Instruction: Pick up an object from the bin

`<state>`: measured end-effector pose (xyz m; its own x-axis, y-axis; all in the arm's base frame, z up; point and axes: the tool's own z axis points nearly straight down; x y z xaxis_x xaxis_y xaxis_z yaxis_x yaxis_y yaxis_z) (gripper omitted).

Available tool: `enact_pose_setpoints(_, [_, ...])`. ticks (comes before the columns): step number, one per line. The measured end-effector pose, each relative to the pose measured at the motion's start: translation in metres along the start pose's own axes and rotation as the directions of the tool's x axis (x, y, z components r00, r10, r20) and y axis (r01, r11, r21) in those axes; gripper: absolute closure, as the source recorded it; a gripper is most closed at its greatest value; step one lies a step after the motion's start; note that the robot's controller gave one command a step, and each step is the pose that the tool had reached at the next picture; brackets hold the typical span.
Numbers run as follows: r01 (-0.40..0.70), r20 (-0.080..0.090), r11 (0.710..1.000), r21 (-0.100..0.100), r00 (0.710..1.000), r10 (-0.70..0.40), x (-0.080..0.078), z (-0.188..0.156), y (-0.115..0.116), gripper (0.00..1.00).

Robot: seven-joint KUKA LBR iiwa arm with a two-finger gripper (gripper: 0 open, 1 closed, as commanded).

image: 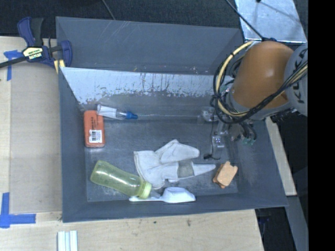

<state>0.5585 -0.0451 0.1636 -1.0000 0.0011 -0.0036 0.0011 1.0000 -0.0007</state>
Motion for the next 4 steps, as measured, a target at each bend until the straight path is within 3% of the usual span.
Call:
enact_pose_setpoints(1, [0.028,0.004,1.0,0.001,1.0,-0.028,-0.019,0.033,0.037,0.0])
enact_pose_setpoints(2, [-0.016,-0.004,1.0,-0.004,1.0,0.016,-0.01,0.051,0.058,0.0])
enact_pose_setpoints(3, [0.212,-0.005,0.977,-0.001,0.977,-0.212,-0.014,0.091,0.066,1.0])
enact_pose_setpoints(4, [0.212,-0.005,0.977,-0.001,0.977,-0.212,-0.014,0.091,0.066,1.0])
